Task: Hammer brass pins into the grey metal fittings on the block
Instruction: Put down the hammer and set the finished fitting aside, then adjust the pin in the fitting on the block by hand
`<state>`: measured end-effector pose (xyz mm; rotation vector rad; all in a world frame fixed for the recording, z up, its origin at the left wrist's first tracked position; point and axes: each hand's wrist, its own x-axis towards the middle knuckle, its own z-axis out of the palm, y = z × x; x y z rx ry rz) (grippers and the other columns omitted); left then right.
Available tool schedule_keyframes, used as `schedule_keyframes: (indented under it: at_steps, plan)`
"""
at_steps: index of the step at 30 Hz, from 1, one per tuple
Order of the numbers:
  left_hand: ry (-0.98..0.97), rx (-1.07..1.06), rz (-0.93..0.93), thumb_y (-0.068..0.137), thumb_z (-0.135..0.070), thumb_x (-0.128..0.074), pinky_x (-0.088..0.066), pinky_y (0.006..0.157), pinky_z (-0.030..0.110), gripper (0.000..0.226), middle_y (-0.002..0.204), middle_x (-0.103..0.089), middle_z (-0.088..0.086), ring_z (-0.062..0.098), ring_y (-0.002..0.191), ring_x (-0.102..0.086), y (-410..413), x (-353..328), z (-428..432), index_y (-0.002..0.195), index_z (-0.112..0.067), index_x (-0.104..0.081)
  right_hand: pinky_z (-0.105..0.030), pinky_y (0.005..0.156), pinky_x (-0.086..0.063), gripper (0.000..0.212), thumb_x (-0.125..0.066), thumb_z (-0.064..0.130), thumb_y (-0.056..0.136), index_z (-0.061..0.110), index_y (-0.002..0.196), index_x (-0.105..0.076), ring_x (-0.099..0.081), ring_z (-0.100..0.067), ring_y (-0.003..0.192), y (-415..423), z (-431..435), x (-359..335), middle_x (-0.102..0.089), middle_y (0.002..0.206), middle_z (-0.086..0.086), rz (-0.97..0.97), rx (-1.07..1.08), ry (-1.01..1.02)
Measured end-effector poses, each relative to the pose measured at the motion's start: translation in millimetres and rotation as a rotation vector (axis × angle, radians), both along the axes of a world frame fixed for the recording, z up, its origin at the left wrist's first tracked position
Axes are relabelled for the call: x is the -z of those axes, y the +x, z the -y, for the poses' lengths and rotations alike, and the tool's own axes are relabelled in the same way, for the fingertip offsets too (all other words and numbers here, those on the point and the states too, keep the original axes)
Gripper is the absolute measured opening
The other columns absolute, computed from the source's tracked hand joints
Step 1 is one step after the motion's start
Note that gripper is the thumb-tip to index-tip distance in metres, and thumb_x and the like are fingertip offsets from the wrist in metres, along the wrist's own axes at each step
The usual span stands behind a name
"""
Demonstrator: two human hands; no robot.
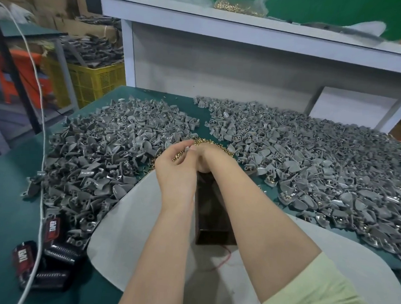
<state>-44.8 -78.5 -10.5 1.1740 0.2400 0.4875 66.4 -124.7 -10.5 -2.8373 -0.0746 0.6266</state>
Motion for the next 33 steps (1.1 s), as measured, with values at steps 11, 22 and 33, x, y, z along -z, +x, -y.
schedule_keyframes:
  at_steps: [11, 22, 33]
  plan:
    - [0.235, 0.059, -0.083, 0.085, -0.012, -0.07, -0.047, 0.078, 0.019, 0.015, 0.088, -0.066, -0.003, 0.009, 0.083, -0.061, 6.2, 7.2, 2.8, 0.081, -0.024, -0.061, -0.025, 0.056, -0.038, 0.012, -0.053, 0.009, 0.091, 0.005, 0.082, -0.061, -0.05, -0.021, 0.078, -11.6, 33.0, -14.2, -0.056, 0.081, -0.008, 0.34, 0.011, 0.005]
    - [0.934, 0.22, -0.235, 0.087, -0.029, -0.066, -0.043, 0.092, 0.038, 0.01, 0.095, -0.063, -0.009, 0.019, 0.101, -0.057, -1.6, 7.5, 10.1, 0.079, -0.033, -0.061, -0.016, 0.066, -0.056, 0.013, -0.058, -0.014, 0.083, -0.008, 0.092, -0.065, -0.067, -0.014, 0.072, -70.2, 95.2, -31.3, -0.069, 0.093, -0.021, 0.195, 0.446, 1.153]
    - [1.196, 0.222, -0.311, 0.092, -0.027, -0.058, -0.028, 0.085, 0.034, 0.011, 0.103, -0.068, -0.007, 0.022, 0.108, -0.055, -4.8, 8.7, 11.9, 0.096, -0.03, -0.068, -0.013, 0.068, -0.044, 0.006, -0.069, 0.014, 0.083, 0.013, 0.085, -0.075, -0.059, -0.007, 0.071, -108.6, 89.3, -3.6, -0.069, 0.078, 0.003, 0.562, 0.112, 0.582]
